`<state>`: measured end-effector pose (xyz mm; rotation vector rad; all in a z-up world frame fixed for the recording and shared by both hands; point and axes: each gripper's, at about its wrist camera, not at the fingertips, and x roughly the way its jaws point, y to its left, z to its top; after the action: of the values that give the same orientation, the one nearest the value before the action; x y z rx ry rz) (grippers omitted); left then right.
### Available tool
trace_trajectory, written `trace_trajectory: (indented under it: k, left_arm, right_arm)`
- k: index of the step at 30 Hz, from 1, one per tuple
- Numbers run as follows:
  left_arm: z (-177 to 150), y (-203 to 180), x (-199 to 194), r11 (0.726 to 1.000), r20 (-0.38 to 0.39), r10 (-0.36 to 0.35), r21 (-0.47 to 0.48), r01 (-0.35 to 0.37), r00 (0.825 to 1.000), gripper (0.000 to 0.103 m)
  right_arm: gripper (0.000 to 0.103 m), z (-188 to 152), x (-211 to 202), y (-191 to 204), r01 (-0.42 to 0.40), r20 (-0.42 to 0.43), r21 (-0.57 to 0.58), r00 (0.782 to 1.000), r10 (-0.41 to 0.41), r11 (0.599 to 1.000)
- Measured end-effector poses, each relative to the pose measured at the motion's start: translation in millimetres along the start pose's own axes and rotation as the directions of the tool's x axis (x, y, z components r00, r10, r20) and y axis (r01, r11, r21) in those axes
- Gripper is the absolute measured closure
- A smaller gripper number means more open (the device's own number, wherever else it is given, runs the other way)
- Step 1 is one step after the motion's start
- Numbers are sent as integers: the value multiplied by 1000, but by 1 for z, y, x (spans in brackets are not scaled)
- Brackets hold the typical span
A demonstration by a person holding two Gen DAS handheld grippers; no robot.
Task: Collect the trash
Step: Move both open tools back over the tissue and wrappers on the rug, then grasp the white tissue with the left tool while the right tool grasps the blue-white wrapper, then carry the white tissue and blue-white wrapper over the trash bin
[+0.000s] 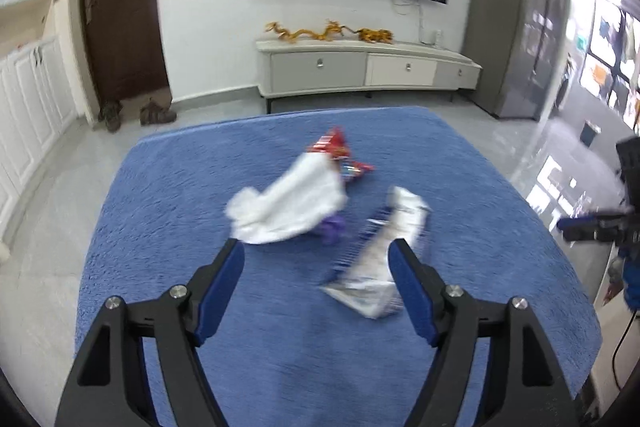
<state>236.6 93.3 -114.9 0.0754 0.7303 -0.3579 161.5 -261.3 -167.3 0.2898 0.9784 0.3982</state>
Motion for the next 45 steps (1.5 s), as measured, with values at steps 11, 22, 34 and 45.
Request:
trace_trajectory:
  k: [11,22,34,45]
  left_arm:
    - [23,81,82,986,-108,-162,-42,159,981,30]
    - [25,87,126,937,-168,-349,-81,339,922,30]
    - [2,78,99,948,-153,-316,-88,306,936,87]
    - [-24,80,44,956,-62,-249,-179,234,967,98]
  right_arm:
    - [56,32,120,63,-120,-181,-12,977,116,993]
    - [56,61,169,72,-160,-191,80,966,173,984]
    - [56,86,196,84,-158,-184,98,967,174,983]
    - [87,90,189,90,-205,-141,135,964,224,969]
